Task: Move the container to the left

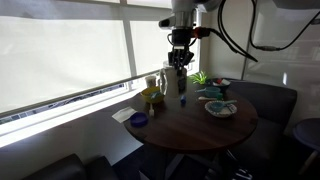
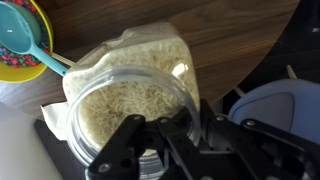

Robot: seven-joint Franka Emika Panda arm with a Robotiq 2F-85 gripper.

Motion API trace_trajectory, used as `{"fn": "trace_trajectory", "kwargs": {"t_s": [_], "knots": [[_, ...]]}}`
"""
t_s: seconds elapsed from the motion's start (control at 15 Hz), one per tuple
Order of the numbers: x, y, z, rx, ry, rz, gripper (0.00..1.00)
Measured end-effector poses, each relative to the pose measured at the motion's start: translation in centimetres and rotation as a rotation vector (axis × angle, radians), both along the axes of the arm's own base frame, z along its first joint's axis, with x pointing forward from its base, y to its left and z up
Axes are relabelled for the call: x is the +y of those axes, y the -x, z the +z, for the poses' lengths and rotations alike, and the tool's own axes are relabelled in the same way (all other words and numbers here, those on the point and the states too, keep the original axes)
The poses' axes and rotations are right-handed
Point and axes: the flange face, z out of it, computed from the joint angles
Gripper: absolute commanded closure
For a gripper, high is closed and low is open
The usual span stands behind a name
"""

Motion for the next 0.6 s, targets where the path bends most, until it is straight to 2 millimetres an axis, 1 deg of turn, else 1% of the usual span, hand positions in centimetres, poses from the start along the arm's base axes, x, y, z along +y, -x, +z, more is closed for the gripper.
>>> {"fn": "trace_trajectory", "kwargs": {"t_s": [0.2, 0.33, 0.6], "knots": [[1.3, 1.7, 0.4, 0.041, 0.017, -0.087, 0.98], [2.1, 3.1, 0.3, 0.092, 0.043, -0.175, 0.98], [3.8, 5.9, -1.2, 0.190, 0.115, -0.377, 0.98]]}}
